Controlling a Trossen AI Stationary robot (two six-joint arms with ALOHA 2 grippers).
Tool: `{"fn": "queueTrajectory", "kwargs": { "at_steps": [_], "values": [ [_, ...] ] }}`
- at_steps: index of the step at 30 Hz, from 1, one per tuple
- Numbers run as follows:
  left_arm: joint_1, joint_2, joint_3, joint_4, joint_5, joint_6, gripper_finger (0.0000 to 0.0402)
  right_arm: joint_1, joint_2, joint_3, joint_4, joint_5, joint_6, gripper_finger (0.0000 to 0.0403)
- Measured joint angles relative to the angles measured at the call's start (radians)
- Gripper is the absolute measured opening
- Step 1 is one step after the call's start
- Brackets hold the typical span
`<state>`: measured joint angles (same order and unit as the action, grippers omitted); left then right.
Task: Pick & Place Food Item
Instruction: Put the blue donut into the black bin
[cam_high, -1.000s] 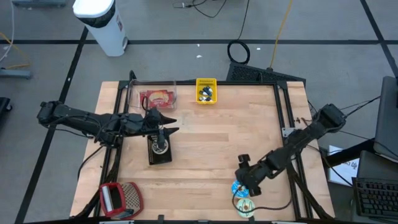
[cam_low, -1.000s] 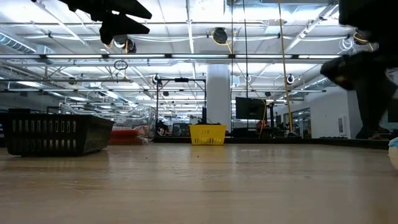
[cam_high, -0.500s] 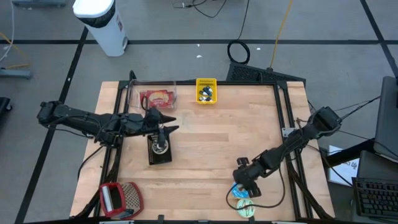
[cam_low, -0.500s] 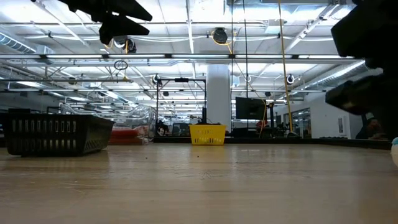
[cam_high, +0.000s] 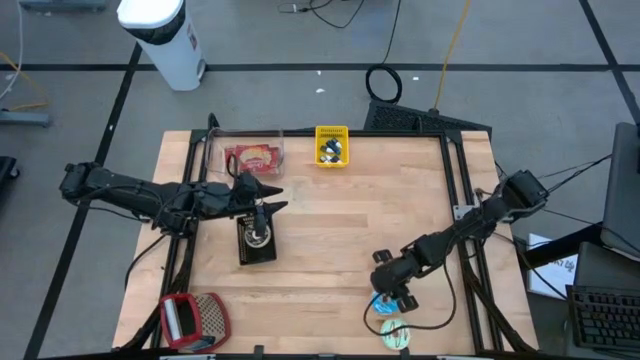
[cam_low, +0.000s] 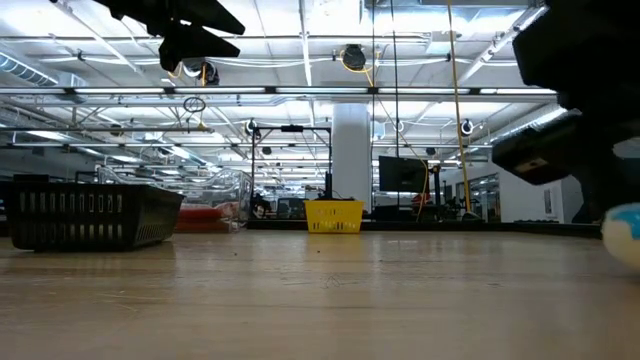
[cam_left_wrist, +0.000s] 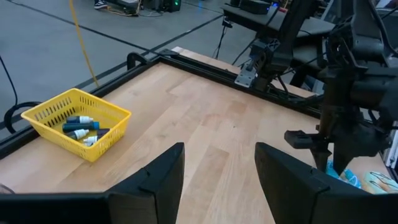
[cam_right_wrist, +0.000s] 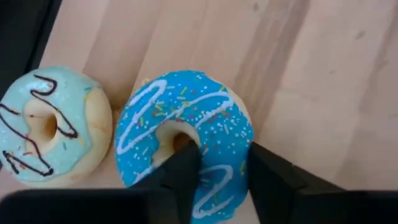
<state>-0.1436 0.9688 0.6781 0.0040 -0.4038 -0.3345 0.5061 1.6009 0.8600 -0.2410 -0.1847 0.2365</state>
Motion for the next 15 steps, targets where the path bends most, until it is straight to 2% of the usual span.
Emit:
{"fn": "queueTrajectory", "kwargs": {
  "at_steps": [4,8,11,15],
  "values": [
    [0.0,0.0,0.0,0.0,0.0,-0.009,0.0198,-0.029,-0.039,0.0,-0.015,0.007,-0.059,0.0062],
    [0.0,0.014,0.0,0.026,0.0,-0.055,0.0198,-0.058,-0.096,0.0,-0.033,0.113,-0.138,0.0014],
    [0.0,0.055,0.0,0.08,0.004,-0.072,0.0198,-0.076,-0.14,0.0,-0.022,0.238,-0.22,0.0014],
    [-0.003,0.169,0.0,0.24,0.043,-0.061,0.0198,-0.095,-0.181,0.0,0.015,0.485,-0.314,0.0033]
  ]
}}
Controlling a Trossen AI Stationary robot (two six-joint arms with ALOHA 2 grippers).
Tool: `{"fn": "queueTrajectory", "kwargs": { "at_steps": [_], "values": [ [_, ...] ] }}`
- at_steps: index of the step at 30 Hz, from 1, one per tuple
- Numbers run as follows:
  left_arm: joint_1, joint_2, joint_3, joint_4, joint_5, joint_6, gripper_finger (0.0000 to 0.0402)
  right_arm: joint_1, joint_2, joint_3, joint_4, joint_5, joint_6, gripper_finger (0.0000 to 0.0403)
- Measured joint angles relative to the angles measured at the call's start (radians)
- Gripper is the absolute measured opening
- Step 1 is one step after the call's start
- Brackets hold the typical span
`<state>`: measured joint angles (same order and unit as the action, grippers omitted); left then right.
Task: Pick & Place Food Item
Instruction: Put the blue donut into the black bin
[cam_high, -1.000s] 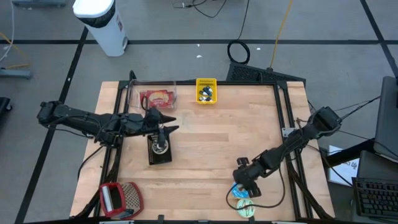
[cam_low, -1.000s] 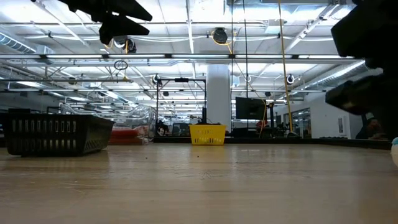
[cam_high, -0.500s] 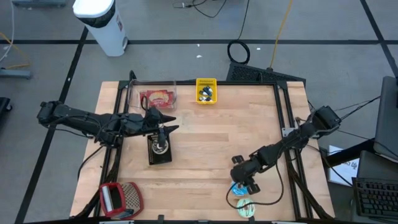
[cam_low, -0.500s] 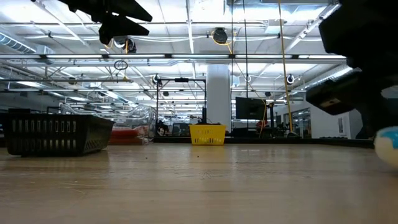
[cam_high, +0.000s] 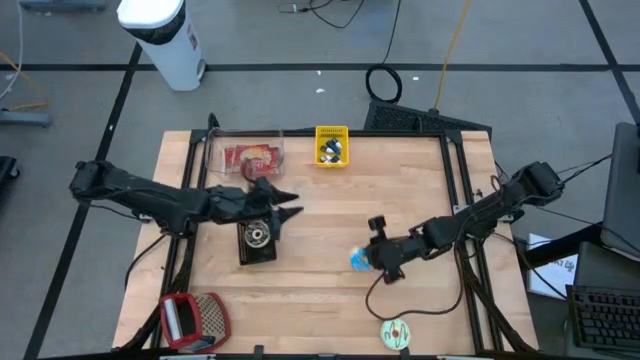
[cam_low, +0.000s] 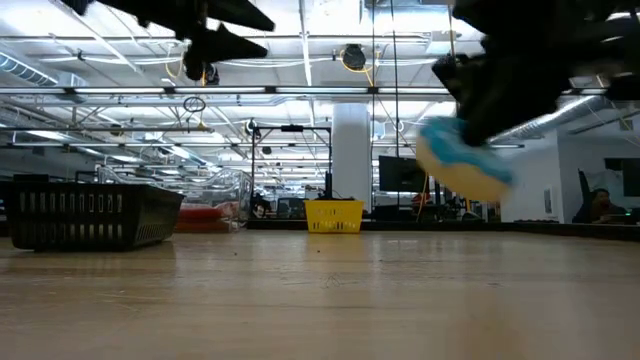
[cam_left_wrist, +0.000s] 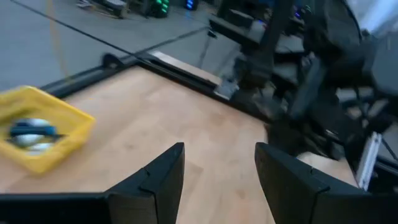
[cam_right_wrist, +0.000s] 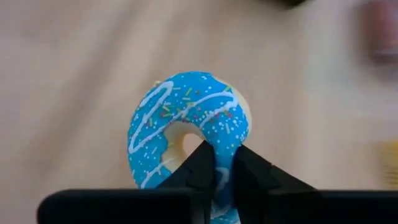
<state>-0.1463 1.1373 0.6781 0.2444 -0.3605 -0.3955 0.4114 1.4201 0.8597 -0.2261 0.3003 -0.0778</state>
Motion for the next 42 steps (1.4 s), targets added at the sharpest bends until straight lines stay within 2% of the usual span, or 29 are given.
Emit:
{"fn": "queueTrajectory", "kwargs": {
  "at_steps": [6,8,10,16,22,25,30,35,42],
  "values": [
    [0.0,0.218,0.0,0.289,0.093,0.051,0.0198,-0.032,-0.003,0.0,0.138,0.386,-0.151,0.0024],
    [0.0,0.284,0.0,0.371,0.099,0.073,0.0198,-0.05,-0.003,0.0,0.189,0.459,-0.179,0.0019],
    [0.0,0.332,0.0,0.425,0.099,0.099,0.0198,-0.068,-0.002,0.0,0.239,0.484,-0.194,0.0017],
    [0.001,0.409,0.0,0.493,0.098,0.136,0.0203,-0.108,-0.002,0.0,0.325,0.482,-0.208,0.002],
    [0.001,0.409,0.0,0.498,0.066,0.145,0.0254,-0.124,-0.002,0.0,0.382,0.475,-0.216,0.0017],
    [0.001,0.409,0.0,0.514,0.063,0.157,0.0279,-0.124,0.001,0.0,0.412,0.418,-0.223,0.0018],
    [0.002,0.409,0.0,0.517,0.044,0.158,0.0305,-0.122,0.007,0.0,0.472,0.403,-0.234,0.0019],
    [0.002,0.409,0.0,0.52,0.041,0.157,0.0312,-0.122,0.007,0.0,0.524,0.401,-0.247,0.0019],
    [0.018,0.409,0.0,0.524,0.042,0.191,0.0312,-0.125,0.036,0.0,0.627,0.302,-0.306,0.002]
  ]
}}
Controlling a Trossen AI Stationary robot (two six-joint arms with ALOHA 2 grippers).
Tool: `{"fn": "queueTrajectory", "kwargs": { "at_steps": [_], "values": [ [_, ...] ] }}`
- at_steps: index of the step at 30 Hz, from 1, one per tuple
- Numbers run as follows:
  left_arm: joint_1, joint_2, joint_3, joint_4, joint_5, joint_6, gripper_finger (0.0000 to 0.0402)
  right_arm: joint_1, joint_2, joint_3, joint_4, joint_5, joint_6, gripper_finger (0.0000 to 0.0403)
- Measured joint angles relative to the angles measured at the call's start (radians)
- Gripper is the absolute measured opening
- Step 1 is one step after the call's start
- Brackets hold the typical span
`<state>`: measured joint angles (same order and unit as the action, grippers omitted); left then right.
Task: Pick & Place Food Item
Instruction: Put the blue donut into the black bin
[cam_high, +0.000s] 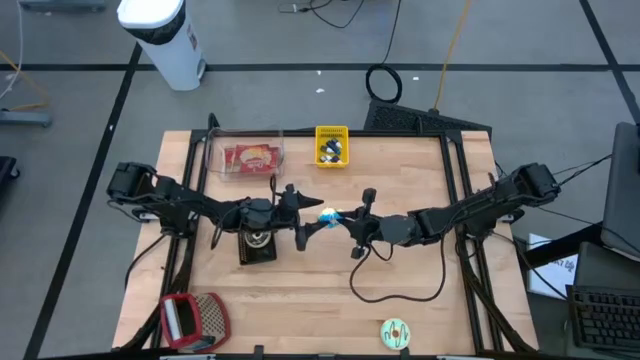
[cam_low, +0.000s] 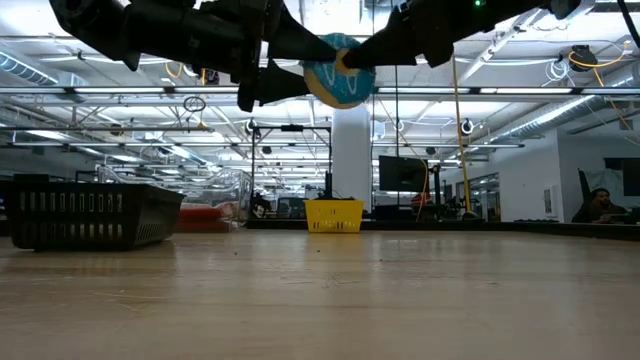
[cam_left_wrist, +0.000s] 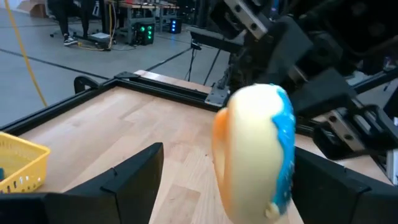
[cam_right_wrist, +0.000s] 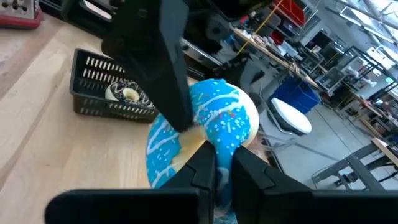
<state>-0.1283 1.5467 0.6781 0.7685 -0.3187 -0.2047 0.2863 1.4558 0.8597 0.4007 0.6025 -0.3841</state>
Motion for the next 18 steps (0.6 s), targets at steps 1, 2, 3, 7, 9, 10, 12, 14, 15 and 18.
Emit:
{"fn": "queueTrajectory", "kwargs": {
  "at_steps": [1,2,3,7,9,10,12,14,15,18],
  "values": [
    [0.006,0.0,0.0,0.0,0.0,-0.007,0.0312,0.0,0.007,0.0,0.012,0.0,-0.006,0.002],
    [0.01,0.0,0.0,0.0,0.001,-0.009,0.0312,0.0,0.012,0.0,0.018,0.0,-0.008,0.002],
    [0.014,0.0,0.0,0.0,0.0,-0.014,0.0312,0.0,0.017,0.0,0.019,0.0,-0.009,0.002],
    [0.018,0.0,0.0,-0.001,0.008,-0.028,0.0294,0.0,0.03,0.0,0.02,0.0,0.002,0.002],
    [0.018,0.0,0.0,-0.002,0.014,-0.025,0.0269,0.0,0.031,0.0,0.018,-0.001,0.019,0.002],
    [0.015,0.0,0.0,-0.001,0.018,-0.026,0.0254,0.0,0.031,0.0,0.019,-0.001,0.031,0.002],
    [0.013,0.0,0.0,0.0,0.033,-0.033,0.022,0.0,0.031,0.0,0.018,-0.004,0.054,0.002],
    [0.013,0.0,0.0,0.0,0.035,-0.042,0.0185,0.001,0.031,0.0,0.018,-0.004,0.059,0.002],
    [0.013,0.0,0.0,0.0,0.035,-0.042,0.0167,0.001,0.031,0.0,0.018,-0.001,0.06,0.0021],
    [0.014,-0.012,0.0,-0.012,0.037,-0.037,0.0121,0.001,0.031,0.0,0.008,-0.002,0.08,0.0036]
  ]
}}
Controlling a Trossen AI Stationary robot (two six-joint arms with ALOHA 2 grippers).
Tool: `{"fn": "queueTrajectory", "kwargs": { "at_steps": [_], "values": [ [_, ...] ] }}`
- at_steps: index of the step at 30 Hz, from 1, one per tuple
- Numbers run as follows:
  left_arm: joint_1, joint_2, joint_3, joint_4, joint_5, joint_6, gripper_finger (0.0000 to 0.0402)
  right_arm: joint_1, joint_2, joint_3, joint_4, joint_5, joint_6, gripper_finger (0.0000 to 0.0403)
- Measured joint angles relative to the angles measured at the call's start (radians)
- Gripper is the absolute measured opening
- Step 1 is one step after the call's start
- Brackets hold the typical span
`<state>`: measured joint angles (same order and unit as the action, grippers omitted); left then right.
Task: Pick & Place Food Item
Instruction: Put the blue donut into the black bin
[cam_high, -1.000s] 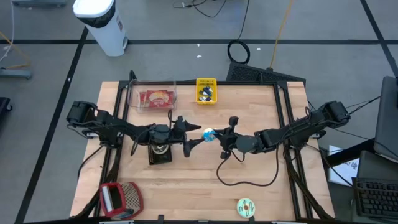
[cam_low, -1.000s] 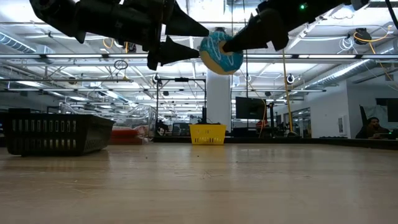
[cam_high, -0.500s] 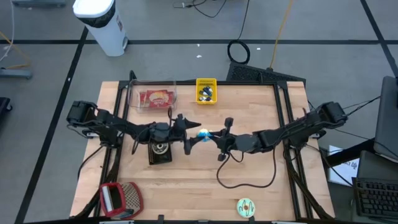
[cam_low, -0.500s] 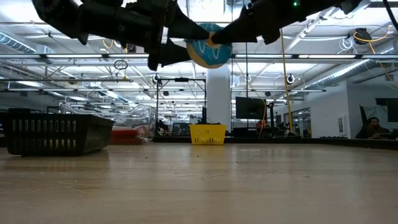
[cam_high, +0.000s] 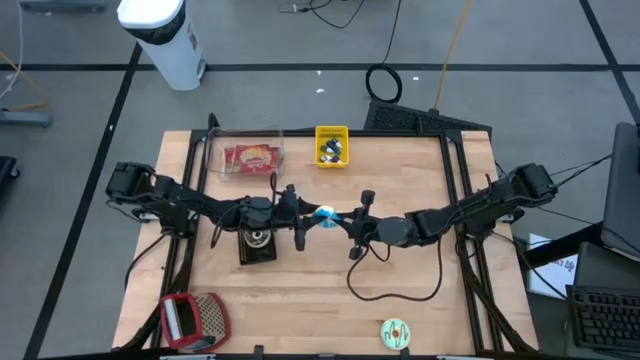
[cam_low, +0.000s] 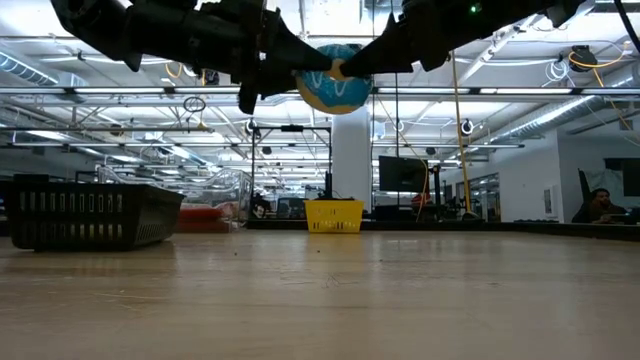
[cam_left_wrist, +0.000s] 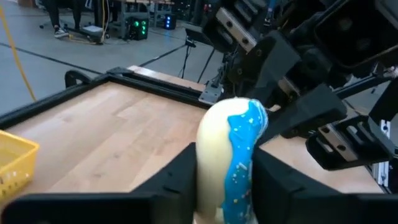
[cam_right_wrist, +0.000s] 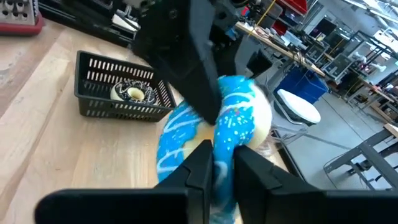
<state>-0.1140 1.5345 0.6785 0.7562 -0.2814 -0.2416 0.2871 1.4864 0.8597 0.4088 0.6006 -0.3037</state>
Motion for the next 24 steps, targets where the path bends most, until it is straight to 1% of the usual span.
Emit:
{"fn": "queueTrajectory", "kwargs": {
  "at_steps": [2,6,9,12,15,17,20,24],
  "values": [
    [0.001,-0.021,0.0,-0.01,-0.002,0.014,0.0095,0.0,-0.005,0.001,-0.009,0.0,0.003,0.006],
    [0.003,-0.093,0.0,-0.098,-0.011,0.052,0.0056,0.001,-0.01,0.002,-0.013,-0.004,0.037,0.0122],
    [0.003,-0.17,0.0,-0.22,-0.015,0.035,0.0038,0.006,-0.025,0.002,-0.049,-0.004,0.069,0.0164],
    [0.003,-0.259,0.001,-0.412,-0.016,-0.039,0.0029,0.015,-0.043,0.0,-0.095,-0.005,0.101,0.0193],
    [-0.002,-0.33,-0.001,-0.601,-0.013,-0.134,0.0031,0.024,-0.069,0.0,-0.136,-0.004,0.149,0.0209],
    [-0.017,-0.379,-0.026,-0.677,-0.011,-0.178,0.0031,0.027,-0.081,0.0,-0.171,-0.004,0.179,0.0214],
    [-0.04,-0.457,-0.092,-0.703,-0.004,-0.251,0.0026,0.03,-0.097,0.0,-0.23,-0.003,0.214,0.0216],
    [-0.071,-0.595,-0.199,-0.71,-0.005,-0.351,0.0014,0.029,-0.104,0.0,-0.276,-0.002,0.223,0.0213]
  ]
}}
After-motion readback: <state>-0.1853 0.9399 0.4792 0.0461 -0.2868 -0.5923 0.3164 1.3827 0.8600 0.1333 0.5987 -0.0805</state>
